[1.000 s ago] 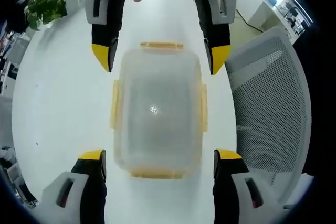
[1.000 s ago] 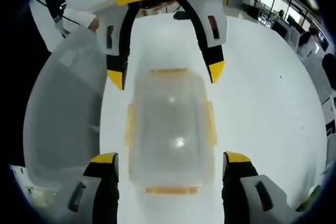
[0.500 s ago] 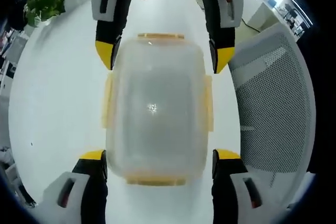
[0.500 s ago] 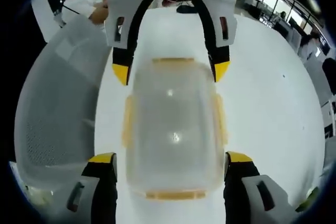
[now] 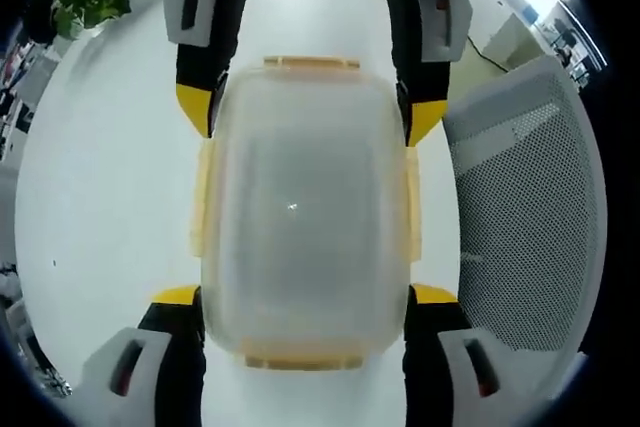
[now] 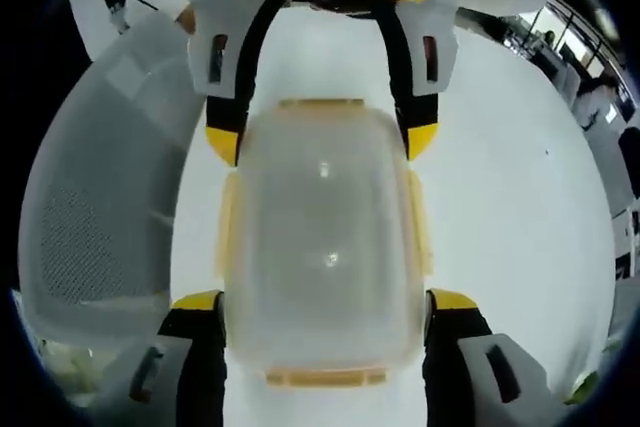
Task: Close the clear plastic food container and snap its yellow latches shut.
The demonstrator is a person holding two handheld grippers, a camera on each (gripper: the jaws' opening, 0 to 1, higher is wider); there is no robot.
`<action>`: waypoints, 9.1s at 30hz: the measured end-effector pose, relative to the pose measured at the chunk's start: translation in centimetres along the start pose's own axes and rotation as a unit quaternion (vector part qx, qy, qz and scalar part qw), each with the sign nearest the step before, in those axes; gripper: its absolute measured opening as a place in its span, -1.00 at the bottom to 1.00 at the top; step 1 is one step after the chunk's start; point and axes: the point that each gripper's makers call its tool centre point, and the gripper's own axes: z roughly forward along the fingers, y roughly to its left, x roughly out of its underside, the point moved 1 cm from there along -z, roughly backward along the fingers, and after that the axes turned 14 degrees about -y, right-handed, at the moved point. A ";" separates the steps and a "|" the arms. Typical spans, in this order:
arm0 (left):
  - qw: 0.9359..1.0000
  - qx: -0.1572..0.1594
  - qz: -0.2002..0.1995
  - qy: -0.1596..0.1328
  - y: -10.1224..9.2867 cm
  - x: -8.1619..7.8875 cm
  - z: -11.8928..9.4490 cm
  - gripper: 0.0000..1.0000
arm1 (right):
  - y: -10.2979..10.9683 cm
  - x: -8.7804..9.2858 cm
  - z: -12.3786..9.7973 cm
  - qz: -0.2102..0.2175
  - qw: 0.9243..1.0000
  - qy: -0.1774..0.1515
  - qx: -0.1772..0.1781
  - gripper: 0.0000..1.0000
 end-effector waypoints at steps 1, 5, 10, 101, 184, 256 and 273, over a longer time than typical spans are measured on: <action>1.000 -0.001 -0.002 0.000 0.0 0.0 0.0 0.64 | -0.1 0.0 0.0 0.001 1.000 -0.004 0.001 0.62; 1.000 -0.004 -0.006 -0.007 0.0 -0.1 0.0 0.61 | -0.1 -0.1 -0.1 -0.004 1.000 -0.024 -0.003 0.61; 1.000 -0.005 -0.005 -0.011 0.0 -0.1 0.0 0.61 | -0.1 -0.1 0.0 -0.004 1.000 -0.011 -0.003 0.61; 1.000 -0.012 -0.020 -0.015 0.1 6.8 -3.1 0.62 | 0.0 -6.2 4.8 -0.009 1.000 -0.027 -0.004 0.64; 0.999 -0.020 -0.025 -0.027 1.9 11.5 -5.3 0.64 | -1.6 -10.4 8.2 -0.009 1.000 -0.027 -0.010 0.67; 0.998 -0.029 -0.032 -0.038 8.2 11.4 -5.0 0.69 | -7.9 -10.5 8.4 -0.008 1.000 -0.026 -0.010 0.67; 0.998 -0.032 -0.033 -0.042 8.9 11.5 -5.0 0.70 | -8.6 -10.6 8.5 -0.008 1.000 -0.022 -0.010 0.67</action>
